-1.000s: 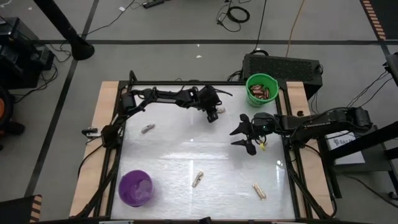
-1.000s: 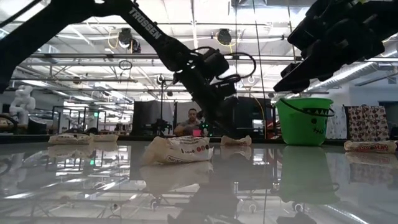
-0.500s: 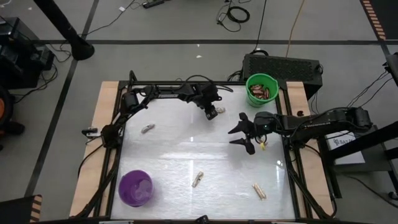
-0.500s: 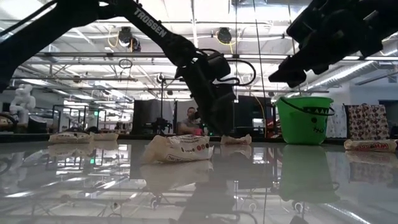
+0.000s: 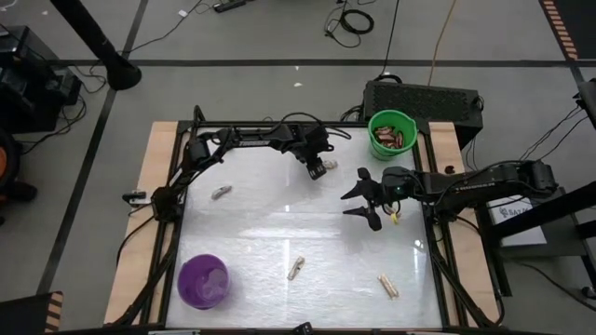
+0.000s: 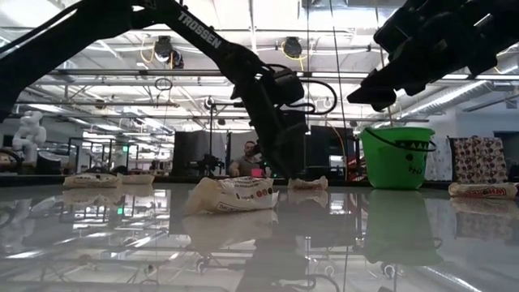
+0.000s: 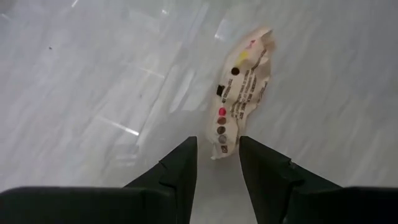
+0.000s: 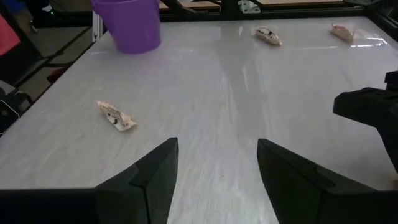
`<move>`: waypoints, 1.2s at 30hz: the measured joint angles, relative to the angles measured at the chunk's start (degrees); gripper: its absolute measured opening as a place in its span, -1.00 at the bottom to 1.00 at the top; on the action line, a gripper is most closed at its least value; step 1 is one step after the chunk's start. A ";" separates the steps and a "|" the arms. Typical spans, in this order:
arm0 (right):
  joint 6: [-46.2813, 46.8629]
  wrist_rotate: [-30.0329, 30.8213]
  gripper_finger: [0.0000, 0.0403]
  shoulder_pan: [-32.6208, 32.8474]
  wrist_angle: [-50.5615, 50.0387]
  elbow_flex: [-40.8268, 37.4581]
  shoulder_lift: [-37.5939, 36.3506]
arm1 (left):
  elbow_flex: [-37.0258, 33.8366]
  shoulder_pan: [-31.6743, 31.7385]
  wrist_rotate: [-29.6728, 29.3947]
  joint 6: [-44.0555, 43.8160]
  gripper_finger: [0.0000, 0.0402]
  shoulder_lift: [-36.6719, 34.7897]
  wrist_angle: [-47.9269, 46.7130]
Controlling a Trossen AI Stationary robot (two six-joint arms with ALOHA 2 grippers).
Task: Sort candy by brand, put in halloween buckets
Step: Put the white candy bar into the purple bucket
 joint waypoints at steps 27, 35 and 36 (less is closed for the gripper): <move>-1.75 0.00 0.04 0.00 0.19 0.00 0.00 | 1.00 -0.36 0.66 2.02 -0.98 0.96 -1.67; -0.13 0.00 0.04 0.00 -0.81 0.00 0.00 | 4.20 -2.93 0.68 4.74 -0.99 0.92 -6.59; 0.20 -0.01 0.04 -0.01 -0.94 0.00 0.00 | 4.62 -3.48 0.68 5.80 -0.99 0.92 -8.14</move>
